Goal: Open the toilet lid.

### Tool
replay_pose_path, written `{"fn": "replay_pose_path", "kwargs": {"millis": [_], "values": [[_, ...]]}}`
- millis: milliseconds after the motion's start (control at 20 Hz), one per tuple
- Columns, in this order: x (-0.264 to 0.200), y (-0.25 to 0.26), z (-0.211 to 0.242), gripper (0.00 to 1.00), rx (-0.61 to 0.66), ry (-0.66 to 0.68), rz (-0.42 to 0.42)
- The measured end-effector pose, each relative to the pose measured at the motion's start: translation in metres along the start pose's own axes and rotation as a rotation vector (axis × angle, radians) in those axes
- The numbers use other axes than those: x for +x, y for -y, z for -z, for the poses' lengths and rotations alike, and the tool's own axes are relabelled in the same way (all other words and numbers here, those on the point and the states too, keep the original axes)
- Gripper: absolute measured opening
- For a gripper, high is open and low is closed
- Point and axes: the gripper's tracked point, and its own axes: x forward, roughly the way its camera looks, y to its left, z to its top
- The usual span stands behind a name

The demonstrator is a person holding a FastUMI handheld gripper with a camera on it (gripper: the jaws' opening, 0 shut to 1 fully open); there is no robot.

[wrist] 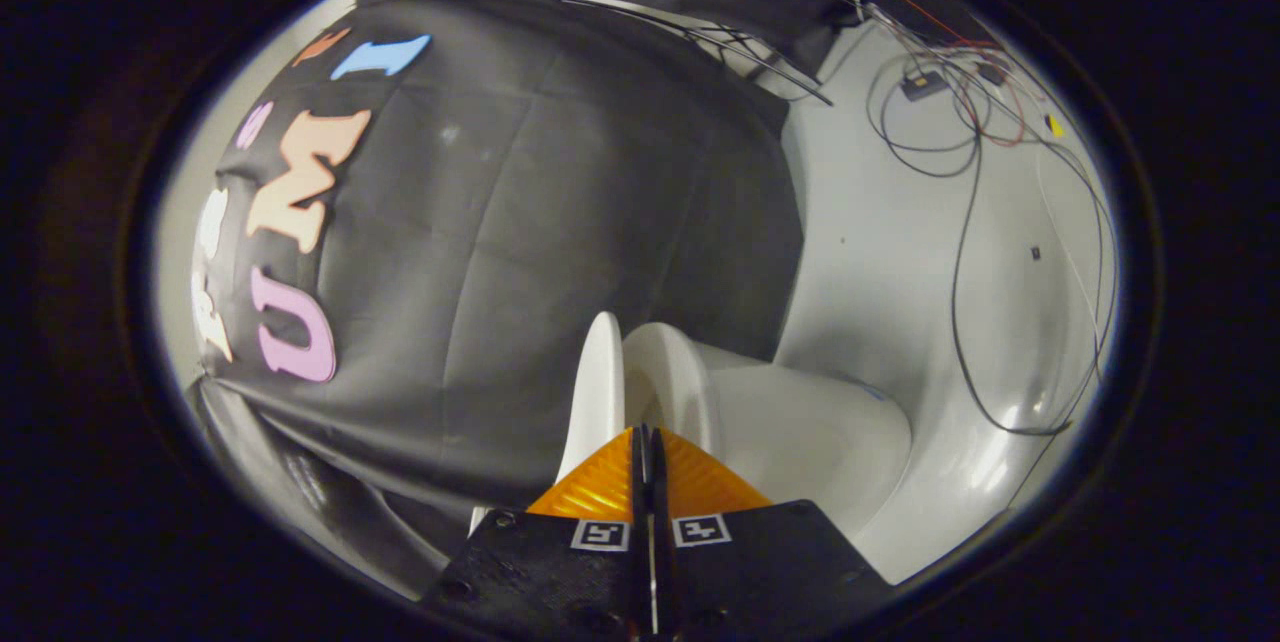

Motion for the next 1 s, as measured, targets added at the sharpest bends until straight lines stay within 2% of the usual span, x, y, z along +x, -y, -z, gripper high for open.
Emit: {"fn": "replay_pose_path", "kwargs": {"millis": [150, 300, 650, 1000], "values": [[-0.008, -0.028, 0.0, 0.01, -0.098, 0.016, 0.01], [-0.021, -0.064, 0.0, 0.01, -0.185, 0.037, -0.038], [-0.041, -0.145, 0.017, 0.02, -0.401, 0.053, -0.08], [-0.046, -0.205, 0.044, 0.05, -0.633, 0.026, -0.066]]}}
